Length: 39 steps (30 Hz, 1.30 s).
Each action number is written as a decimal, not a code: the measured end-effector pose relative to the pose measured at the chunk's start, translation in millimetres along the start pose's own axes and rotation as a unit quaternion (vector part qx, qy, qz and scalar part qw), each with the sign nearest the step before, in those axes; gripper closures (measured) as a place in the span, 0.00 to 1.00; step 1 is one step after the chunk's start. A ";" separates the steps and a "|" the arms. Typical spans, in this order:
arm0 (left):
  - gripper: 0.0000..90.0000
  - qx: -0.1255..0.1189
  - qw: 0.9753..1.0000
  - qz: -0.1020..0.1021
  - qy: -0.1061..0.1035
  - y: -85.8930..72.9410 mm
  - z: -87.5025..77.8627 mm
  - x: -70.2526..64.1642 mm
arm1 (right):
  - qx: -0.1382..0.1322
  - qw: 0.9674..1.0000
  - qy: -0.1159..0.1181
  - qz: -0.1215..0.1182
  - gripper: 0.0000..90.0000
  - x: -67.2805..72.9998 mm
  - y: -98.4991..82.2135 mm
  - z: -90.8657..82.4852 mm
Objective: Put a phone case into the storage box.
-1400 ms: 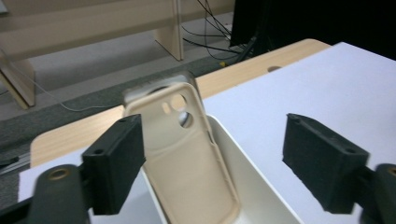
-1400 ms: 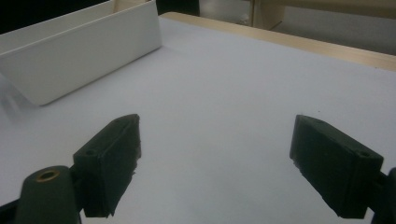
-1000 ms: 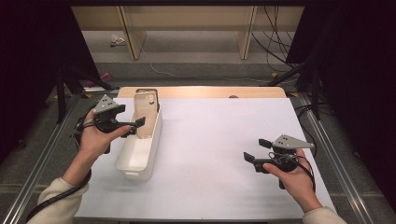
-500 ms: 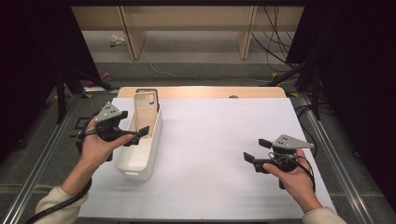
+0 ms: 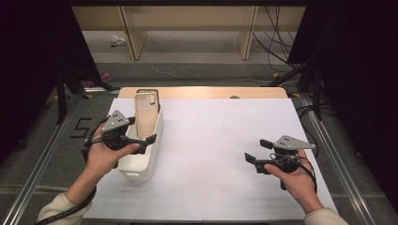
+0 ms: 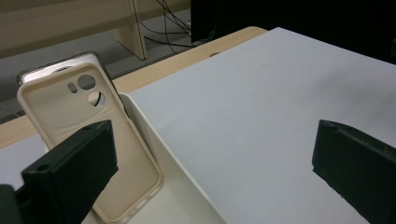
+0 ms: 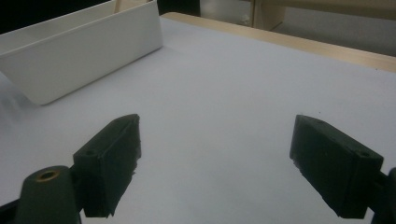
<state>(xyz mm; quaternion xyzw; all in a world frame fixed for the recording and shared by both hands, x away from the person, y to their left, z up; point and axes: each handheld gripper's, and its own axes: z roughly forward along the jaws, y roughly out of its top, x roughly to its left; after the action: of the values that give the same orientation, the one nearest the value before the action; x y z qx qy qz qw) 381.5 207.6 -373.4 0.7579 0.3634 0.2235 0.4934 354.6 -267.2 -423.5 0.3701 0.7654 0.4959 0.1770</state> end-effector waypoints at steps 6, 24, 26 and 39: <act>0.00 -0.006 1.000 0.008 -0.006 -2.7 -1.1 -6.9 | 0.000 1.000 0.000 -0.001 0.19 0.2 0.1 0.0; 0.00 -0.016 0.999 0.024 -0.019 -13.6 -0.5 -23.5 | 0.000 1.000 0.001 -0.002 0.19 0.3 0.0 0.1; 0.00 -0.015 0.999 0.027 -0.020 -15.3 -0.5 -24.7 | 0.000 1.000 0.001 -0.002 0.19 0.4 0.1 0.1; 0.00 -0.020 0.999 0.035 -0.024 -30.4 -9.1 -28.5 | -0.001 1.000 0.002 -0.002 0.19 0.5 0.1 0.1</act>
<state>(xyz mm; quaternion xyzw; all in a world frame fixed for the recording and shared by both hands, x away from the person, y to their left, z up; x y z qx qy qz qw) 347.0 198.6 -396.7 0.7655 0.3204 0.2299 0.5084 354.4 -266.7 -423.4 0.3673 0.7661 0.4971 0.1763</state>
